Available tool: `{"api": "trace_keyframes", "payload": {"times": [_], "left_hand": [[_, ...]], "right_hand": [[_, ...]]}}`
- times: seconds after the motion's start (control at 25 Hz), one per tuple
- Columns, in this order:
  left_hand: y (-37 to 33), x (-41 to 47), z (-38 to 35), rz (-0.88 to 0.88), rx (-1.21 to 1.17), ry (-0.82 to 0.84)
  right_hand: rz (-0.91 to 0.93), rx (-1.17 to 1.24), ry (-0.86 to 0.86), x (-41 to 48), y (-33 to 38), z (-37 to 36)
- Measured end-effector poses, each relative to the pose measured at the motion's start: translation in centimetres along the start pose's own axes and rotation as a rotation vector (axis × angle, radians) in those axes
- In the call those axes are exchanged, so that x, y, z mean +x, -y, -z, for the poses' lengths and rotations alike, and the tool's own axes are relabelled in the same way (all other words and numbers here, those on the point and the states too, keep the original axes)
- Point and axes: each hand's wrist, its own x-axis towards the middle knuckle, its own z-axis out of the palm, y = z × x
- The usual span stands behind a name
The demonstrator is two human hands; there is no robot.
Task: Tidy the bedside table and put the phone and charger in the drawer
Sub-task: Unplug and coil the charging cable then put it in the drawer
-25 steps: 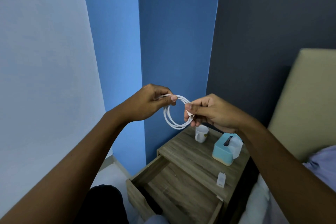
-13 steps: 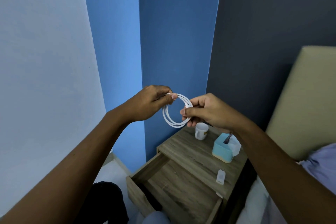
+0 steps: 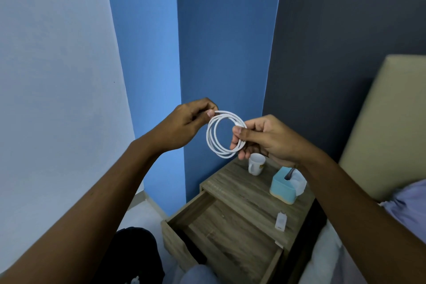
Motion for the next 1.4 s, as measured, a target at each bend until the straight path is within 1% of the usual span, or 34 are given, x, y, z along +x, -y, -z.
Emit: {"api": "trace_keyframes", "payload": {"times": [0.08,0.16,0.24,0.36,0.48,0.52,0.64,0.88,1.04,1.24,1.36,1.4], "left_hand": [[0.6,0.1,-0.1,-0.012,0.048,-0.055],[0.7,0.1,-0.6,0.025,0.07,-0.132],[0.5,0.0,-1.2,0.124,-0.061,-0.136],[-0.3,-0.1,-1.4,0.294,-0.324,-0.072],[-1.1,-0.2,-0.8,0.397,-0.558,0.029],[-1.3,-0.2,-0.8,0.381,-0.565,0.052],[-1.8,-0.3,-1.0,0.273,-0.462,0.074],[-1.5,0.0,-1.4,0.274,-0.403,0.009],[-1.8,0.2,-1.4,0.259,-0.413,0.028],[-2.0,0.3,-1.5,0.325,-0.483,0.043],[-2.2,0.5,-2.0,0.39,-0.57,0.043],[-2.3,0.5,-2.2,0.401,-0.548,0.038]], "right_hand": [[0.008,0.014,0.006,-0.1,-0.1,0.1],[0.021,-0.002,0.003,0.0,-0.1,-0.1],[0.031,-0.022,-0.009,0.1,-0.2,-0.2],[0.034,-0.026,-0.027,0.2,-0.2,-0.1],[0.031,-0.047,-0.072,0.1,-0.2,0.1],[0.03,-0.05,-0.089,0.2,-0.2,0.1],[0.034,-0.072,-0.125,0.3,-0.4,0.2],[0.031,-0.191,-0.171,0.6,-0.7,0.2],[0.04,-0.217,-0.193,0.7,-0.4,0.4],[0.029,-0.229,-0.218,0.9,-0.4,0.6],[0.026,-0.228,-0.224,1.0,-0.5,0.4],[0.026,-0.225,-0.217,1.1,-0.5,0.4]]}}
